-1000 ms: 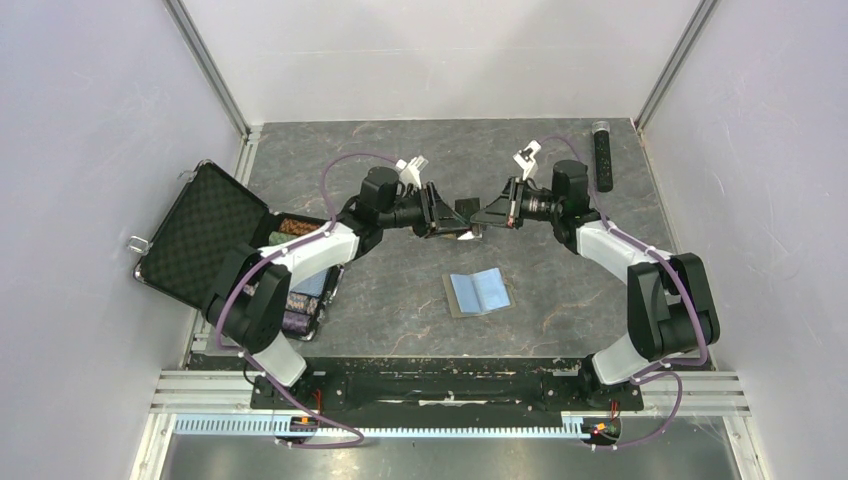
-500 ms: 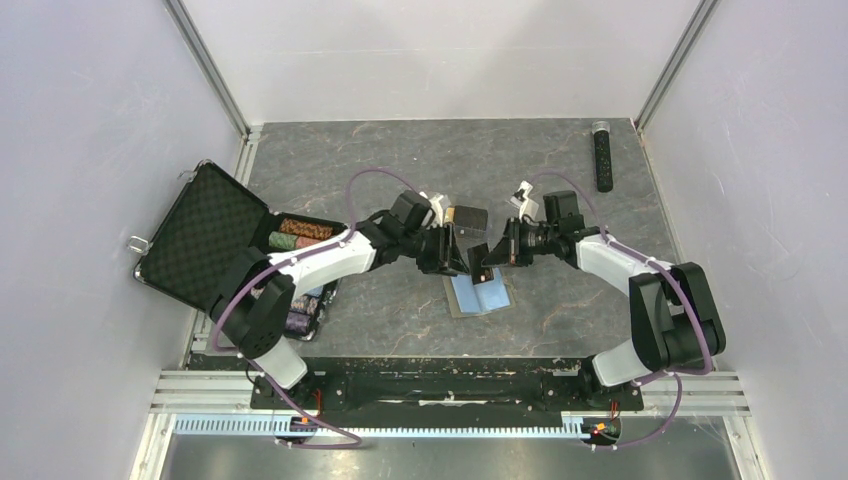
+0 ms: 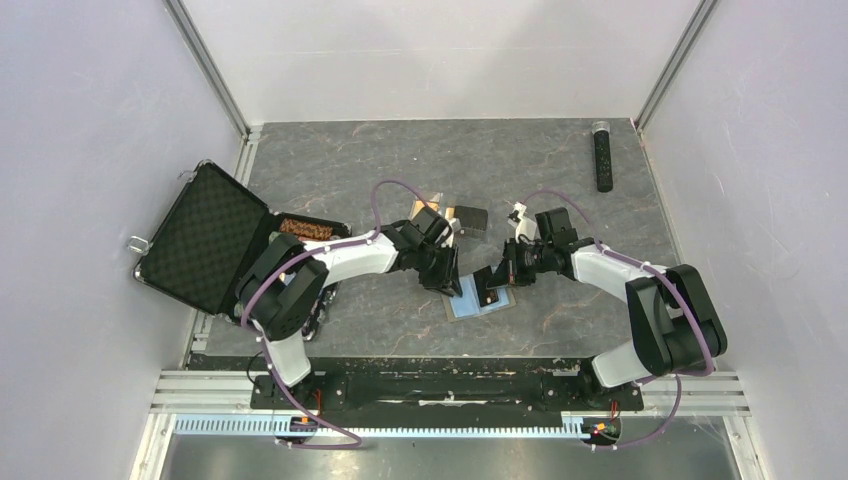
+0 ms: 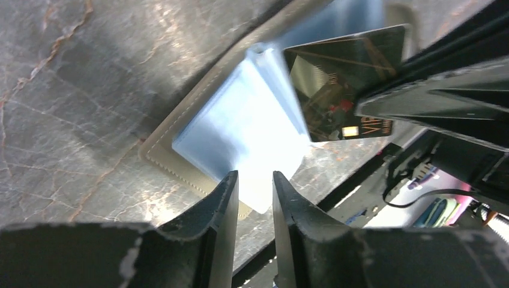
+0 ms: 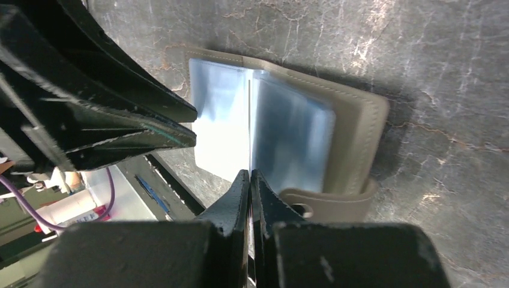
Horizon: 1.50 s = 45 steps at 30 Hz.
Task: Put the credit cards into the card holder
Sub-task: Insert the credit card into the card holder.
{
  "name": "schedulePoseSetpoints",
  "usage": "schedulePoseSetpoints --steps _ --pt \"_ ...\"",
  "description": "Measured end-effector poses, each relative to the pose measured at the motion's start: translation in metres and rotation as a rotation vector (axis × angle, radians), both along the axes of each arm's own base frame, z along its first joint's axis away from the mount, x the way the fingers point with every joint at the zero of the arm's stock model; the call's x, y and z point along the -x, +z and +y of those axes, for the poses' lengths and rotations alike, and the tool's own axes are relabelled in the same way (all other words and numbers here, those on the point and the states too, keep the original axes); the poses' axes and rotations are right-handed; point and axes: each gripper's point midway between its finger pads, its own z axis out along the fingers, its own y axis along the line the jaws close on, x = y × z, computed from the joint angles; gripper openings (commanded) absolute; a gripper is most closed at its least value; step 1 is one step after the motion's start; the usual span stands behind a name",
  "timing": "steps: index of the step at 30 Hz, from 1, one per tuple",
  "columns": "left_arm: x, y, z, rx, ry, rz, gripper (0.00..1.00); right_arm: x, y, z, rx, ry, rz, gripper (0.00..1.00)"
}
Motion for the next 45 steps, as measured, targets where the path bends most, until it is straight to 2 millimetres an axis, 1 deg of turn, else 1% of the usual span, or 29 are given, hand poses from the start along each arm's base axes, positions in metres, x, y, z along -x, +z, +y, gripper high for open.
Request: schedulePoseSetpoints --steps 4,6,16,22,26,33,38,45 --pt "0.004 -0.02 0.008 -0.058 -0.004 0.025 0.27 -0.002 -0.004 -0.003 0.027 -0.007 -0.012 0.0" --pt "0.005 -0.023 0.01 -0.068 -0.009 0.029 0.25 -0.003 -0.005 -0.005 0.036 -0.011 -0.014 0.0" --pt "0.005 -0.027 0.015 -0.094 -0.025 0.014 0.14 0.0 -0.013 -0.004 0.037 -0.007 0.02 0.0" --pt "0.005 -0.029 0.019 -0.115 -0.039 0.001 0.12 0.004 -0.014 0.0 0.008 0.007 0.059 0.0" --pt "0.005 -0.03 0.022 -0.129 -0.044 -0.001 0.12 0.003 -0.015 0.004 -0.012 0.01 0.093 0.0" --pt "0.006 -0.031 0.021 -0.134 -0.052 -0.008 0.12 0.001 -0.018 0.009 -0.038 0.019 0.134 0.0" --pt "0.007 -0.031 0.021 -0.142 -0.063 -0.015 0.12 0.006 -0.022 0.012 -0.056 0.028 0.179 0.0" --pt "0.006 -0.031 0.021 -0.151 -0.079 -0.024 0.12 0.006 -0.024 0.011 -0.053 0.032 0.183 0.0"
